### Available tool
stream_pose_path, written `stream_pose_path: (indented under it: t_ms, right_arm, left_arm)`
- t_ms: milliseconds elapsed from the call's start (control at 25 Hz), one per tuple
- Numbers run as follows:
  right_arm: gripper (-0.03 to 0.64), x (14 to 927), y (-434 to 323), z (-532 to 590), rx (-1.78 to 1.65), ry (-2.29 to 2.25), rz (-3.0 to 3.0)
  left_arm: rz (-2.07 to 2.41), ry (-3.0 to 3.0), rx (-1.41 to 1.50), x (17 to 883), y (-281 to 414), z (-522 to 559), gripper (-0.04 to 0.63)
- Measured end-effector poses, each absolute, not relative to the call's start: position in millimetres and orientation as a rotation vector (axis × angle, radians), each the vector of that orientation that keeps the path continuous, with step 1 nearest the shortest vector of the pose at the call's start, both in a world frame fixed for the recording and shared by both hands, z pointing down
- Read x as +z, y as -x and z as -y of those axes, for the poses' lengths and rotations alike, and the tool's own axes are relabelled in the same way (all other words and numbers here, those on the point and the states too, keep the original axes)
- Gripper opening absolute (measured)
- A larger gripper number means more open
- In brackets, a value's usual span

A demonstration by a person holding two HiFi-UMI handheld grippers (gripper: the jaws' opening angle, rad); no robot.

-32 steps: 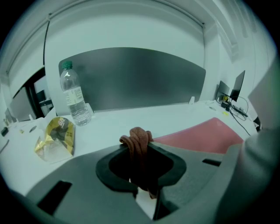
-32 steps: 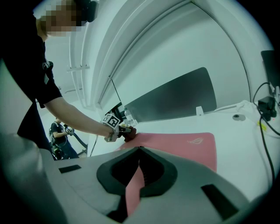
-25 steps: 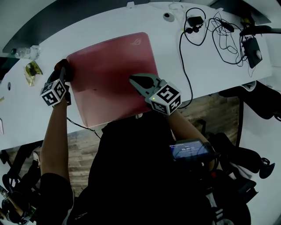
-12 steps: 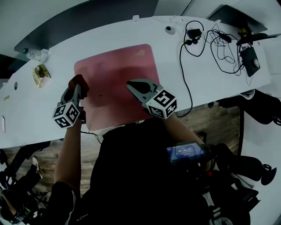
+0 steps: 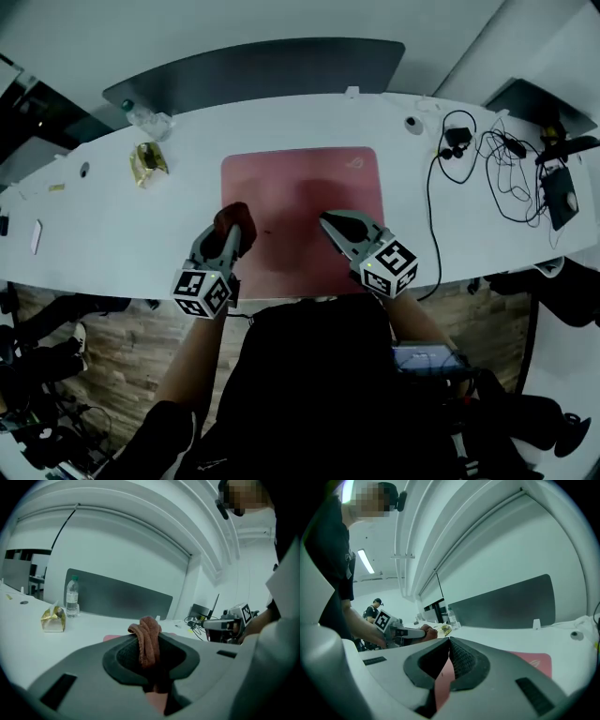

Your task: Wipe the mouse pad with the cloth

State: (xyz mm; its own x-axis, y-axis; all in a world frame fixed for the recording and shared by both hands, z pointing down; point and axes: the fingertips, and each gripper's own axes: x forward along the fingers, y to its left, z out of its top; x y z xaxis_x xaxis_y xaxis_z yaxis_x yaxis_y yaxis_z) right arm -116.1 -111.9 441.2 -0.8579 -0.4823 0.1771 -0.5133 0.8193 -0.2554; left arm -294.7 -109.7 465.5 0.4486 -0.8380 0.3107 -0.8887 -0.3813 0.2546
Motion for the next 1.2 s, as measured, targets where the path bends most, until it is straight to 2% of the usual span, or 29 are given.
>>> stream_pose_path:
  t_ms: [520, 1200]
  right_arm:
    - [0.026, 435.8, 110.6, 79.7, 0.429, -0.817, 2.880]
    - [0.026, 448.5, 102.3, 70.4, 0.456, -0.840, 2.859]
  left_arm:
    - [1.240, -2.437, 0.159, 466.4, 242.9, 53.8, 0.084]
    - [1.176, -2.499, 0.179, 468.9, 226.9, 48.8, 0.084]
